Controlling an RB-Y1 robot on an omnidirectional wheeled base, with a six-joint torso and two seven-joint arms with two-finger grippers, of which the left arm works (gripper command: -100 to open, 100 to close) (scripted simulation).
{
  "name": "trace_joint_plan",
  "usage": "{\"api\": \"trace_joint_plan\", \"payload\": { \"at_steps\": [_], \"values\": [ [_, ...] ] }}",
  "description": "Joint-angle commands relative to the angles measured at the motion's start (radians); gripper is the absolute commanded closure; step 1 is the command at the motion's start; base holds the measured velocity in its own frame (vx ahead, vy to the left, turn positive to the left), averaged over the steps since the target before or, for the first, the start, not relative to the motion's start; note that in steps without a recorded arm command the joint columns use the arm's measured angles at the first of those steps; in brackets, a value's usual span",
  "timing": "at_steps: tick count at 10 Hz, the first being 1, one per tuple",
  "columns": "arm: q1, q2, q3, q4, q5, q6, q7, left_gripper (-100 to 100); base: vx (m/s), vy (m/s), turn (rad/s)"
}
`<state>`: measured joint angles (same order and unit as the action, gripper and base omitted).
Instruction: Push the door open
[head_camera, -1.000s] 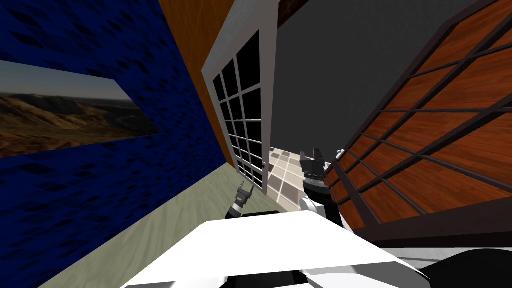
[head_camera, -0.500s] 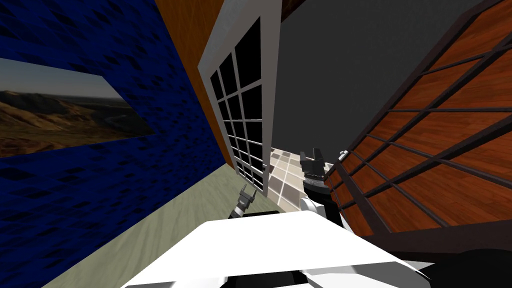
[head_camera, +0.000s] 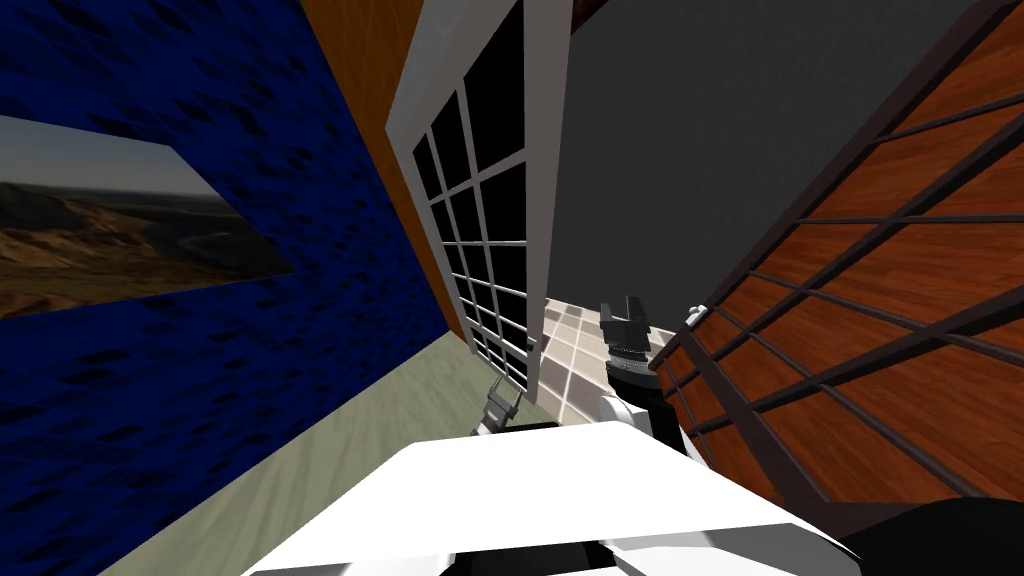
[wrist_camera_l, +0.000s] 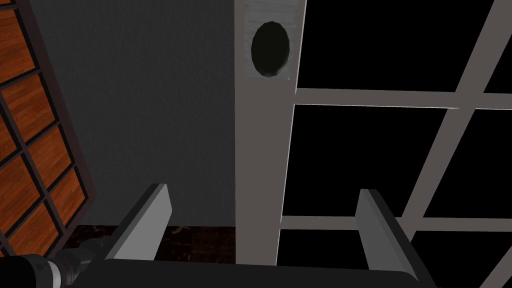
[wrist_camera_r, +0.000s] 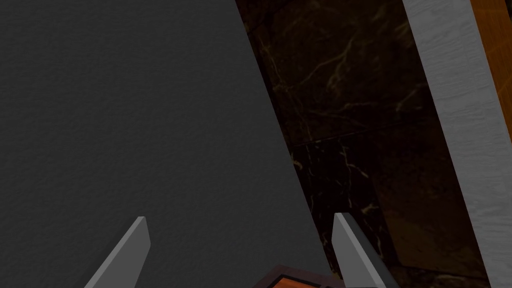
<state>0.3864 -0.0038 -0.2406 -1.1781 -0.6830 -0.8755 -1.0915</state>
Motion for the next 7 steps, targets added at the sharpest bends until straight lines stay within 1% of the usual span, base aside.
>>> {"api": "trace_joint_plan", "payload": {
  "at_steps": [1,2,4,5,6,7],
  "values": [
    [-0.010,-0.006,-0.004,0.032,-0.016,-0.010,-0.025,-100,0.152,0.017,-0.013],
    [-0.011,-0.009,-0.006,0.042,-0.021,-0.014,-0.034,-100,0.109,0.011,-0.003],
    [-0.015,-0.022,-0.013,0.079,-0.042,-0.029,-0.068,-100,0.113,0.010,-0.015],
    [-0.016,-0.026,-0.015,0.088,-0.047,-0.033,-0.076,-100,0.122,0.011,-0.006],
    [-0.016,-0.022,-0.014,0.079,-0.043,-0.027,-0.066,-100,0.053,0.008,-0.001],
    [-0.022,0.006,-0.012,0.088,-0.040,-0.029,-0.070,-100,0.090,-0.070,-0.018]
  ]
}}
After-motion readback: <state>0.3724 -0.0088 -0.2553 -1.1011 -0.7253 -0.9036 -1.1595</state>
